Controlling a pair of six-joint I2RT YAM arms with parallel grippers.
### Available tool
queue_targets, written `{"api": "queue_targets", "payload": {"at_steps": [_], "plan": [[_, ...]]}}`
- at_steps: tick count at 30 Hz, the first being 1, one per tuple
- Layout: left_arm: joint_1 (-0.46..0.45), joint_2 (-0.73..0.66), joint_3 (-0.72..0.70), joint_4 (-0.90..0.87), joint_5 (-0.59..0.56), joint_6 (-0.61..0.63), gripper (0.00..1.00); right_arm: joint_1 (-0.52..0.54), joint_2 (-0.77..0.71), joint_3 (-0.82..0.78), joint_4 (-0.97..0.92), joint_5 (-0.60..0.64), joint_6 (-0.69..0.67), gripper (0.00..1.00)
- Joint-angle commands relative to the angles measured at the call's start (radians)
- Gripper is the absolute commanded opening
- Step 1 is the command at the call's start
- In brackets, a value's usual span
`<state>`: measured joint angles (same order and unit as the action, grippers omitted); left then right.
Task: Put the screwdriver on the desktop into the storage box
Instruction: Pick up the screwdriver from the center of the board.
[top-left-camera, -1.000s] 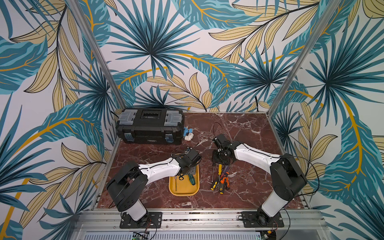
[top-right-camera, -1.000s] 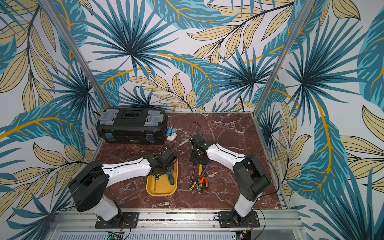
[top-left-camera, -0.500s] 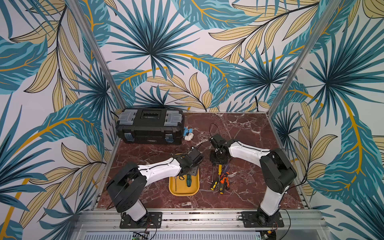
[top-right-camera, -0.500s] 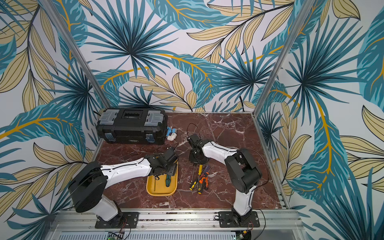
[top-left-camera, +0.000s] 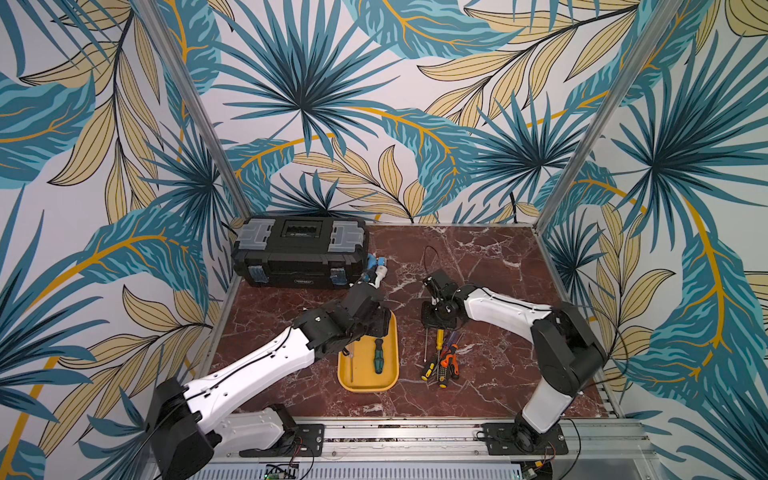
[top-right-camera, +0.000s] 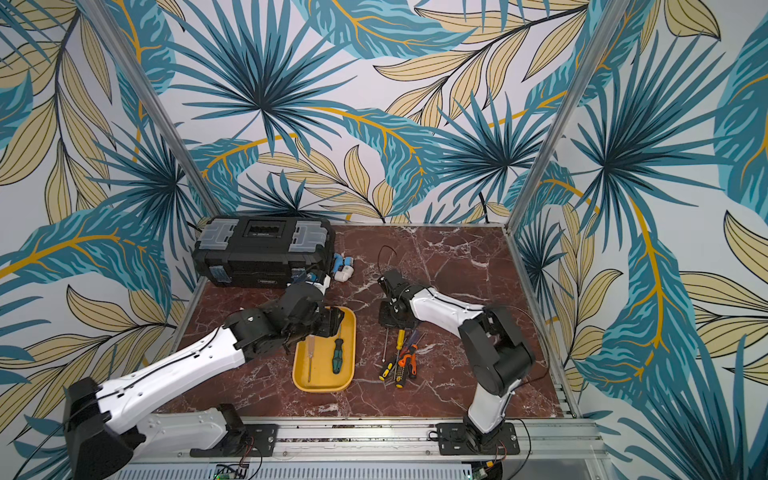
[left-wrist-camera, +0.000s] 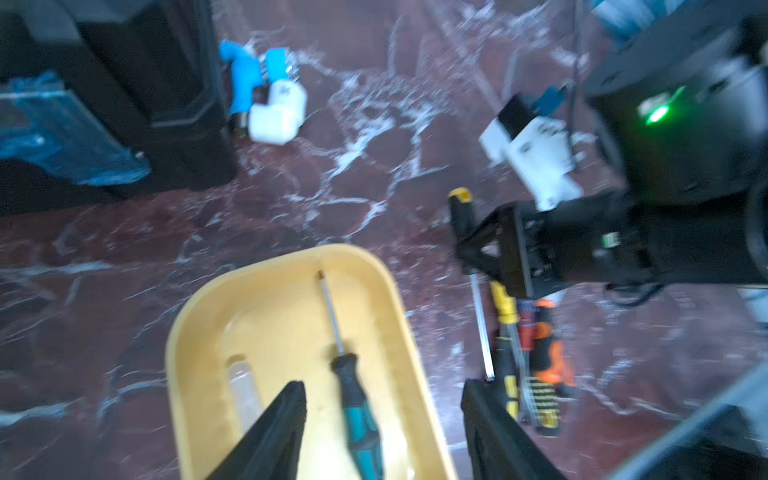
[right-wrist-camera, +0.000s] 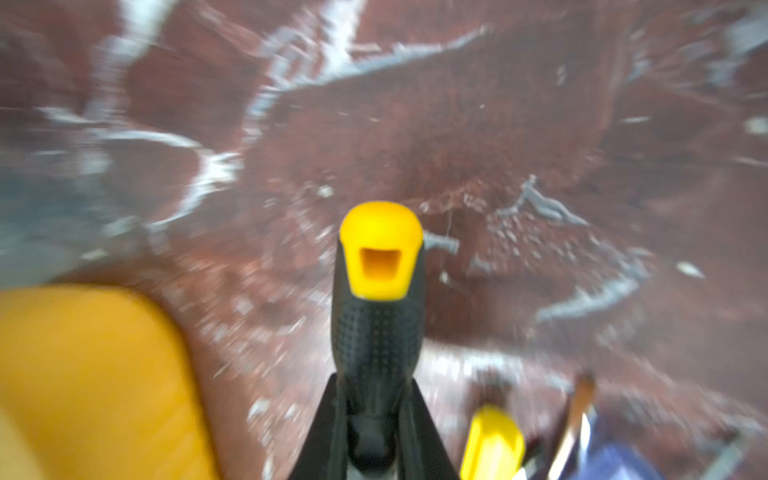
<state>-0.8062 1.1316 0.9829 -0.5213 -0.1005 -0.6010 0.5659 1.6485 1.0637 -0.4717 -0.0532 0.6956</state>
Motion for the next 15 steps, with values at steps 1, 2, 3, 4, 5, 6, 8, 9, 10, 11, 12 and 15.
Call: {"api": "queue_targets", "payload": {"at_steps": [1,2,3,4,5,6,8,9,10,11,12,15], "plan": [[0.055,-0.124,-0.136,0.386,0.348,-0.117,0.62,0.013,-0.239,-0.084,0.201,-0.118,0.025,0.00],[0.075,-0.150,-0.187,0.519,0.439,-0.171,0.63,0.014,-0.309,-0.137,0.291,-0.194,0.059,0.00],[0.087,-0.168,-0.229,0.640,0.509,-0.227,0.64,0.013,-0.379,-0.190,0.389,-0.256,0.106,0.00],[0.090,-0.175,-0.257,0.748,0.565,-0.266,0.64,0.013,-0.431,-0.229,0.478,-0.299,0.145,0.00],[0.089,-0.173,-0.282,0.860,0.625,-0.311,0.65,0.013,-0.483,-0.273,0.578,-0.349,0.206,0.00],[0.090,-0.165,-0.297,0.940,0.673,-0.347,0.65,0.013,-0.520,-0.306,0.666,-0.382,0.252,0.00],[0.089,-0.138,-0.301,1.034,0.772,-0.394,0.66,0.013,-0.593,-0.365,0.839,-0.425,0.344,0.00],[0.088,-0.128,-0.290,1.036,0.803,-0.398,0.65,0.012,-0.626,-0.385,0.895,-0.432,0.376,0.00],[0.087,-0.126,-0.283,1.027,0.820,-0.394,0.64,0.012,-0.651,-0.391,0.916,-0.431,0.392,0.00],[0.090,-0.130,-0.279,1.008,0.825,-0.387,0.64,0.012,-0.682,-0.393,0.918,-0.428,0.399,0.00],[0.089,-0.142,-0.275,0.976,0.816,-0.369,0.65,0.013,-0.706,-0.388,0.919,-0.430,0.401,0.00],[0.090,-0.175,-0.256,0.843,0.781,-0.297,0.67,0.013,-0.748,-0.366,0.899,-0.434,0.403,0.00]]}}
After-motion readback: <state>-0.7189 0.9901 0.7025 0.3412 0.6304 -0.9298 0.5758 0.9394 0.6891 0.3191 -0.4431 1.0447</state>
